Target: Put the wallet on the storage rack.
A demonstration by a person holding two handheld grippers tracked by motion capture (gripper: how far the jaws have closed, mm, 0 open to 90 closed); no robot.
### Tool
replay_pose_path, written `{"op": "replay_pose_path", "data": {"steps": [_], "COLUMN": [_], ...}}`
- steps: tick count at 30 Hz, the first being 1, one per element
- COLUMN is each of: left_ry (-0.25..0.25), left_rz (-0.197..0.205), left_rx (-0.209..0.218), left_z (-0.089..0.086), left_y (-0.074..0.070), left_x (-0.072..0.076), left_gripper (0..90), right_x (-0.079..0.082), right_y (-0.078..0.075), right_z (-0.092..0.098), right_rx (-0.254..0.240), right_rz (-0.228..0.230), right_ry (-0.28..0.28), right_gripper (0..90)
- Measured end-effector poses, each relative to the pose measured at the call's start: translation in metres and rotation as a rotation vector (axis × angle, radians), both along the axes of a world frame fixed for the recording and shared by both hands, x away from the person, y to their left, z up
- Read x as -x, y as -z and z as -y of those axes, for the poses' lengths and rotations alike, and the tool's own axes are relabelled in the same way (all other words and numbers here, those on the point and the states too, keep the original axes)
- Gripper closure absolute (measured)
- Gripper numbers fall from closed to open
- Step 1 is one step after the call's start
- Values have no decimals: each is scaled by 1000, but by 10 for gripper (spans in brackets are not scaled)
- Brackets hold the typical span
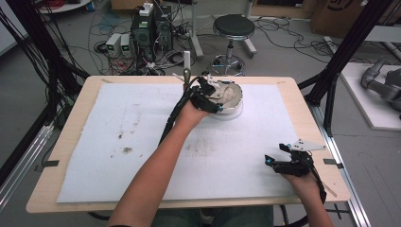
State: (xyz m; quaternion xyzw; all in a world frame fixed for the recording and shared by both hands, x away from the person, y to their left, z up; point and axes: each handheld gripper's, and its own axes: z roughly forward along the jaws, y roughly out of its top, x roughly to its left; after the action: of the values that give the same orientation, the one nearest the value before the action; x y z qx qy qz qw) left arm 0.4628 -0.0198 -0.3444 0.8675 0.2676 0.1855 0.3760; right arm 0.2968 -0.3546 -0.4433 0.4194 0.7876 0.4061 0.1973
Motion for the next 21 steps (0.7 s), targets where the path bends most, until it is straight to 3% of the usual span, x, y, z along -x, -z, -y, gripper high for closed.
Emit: {"op": "replay_pose_path", "data": {"steps": [2,5,21], "left_ry": [-6,-10,-21], "left_rz": [-14,-19,-54], "left_rx": [-14,-72,-114], "left_z": [5,13,36], "left_y": [1,4,9], "left_x": [-5,-12,-32], "left_gripper": [372,372,367], "right_x": [0,-1,0], "right_y": [0,0,0], "right_z": [0,0,1], "right_rx": [1,2,5], "right_rz": [2,0,1], "right_ry": [-1,-1,1], "right_gripper": [182,182,182]}}
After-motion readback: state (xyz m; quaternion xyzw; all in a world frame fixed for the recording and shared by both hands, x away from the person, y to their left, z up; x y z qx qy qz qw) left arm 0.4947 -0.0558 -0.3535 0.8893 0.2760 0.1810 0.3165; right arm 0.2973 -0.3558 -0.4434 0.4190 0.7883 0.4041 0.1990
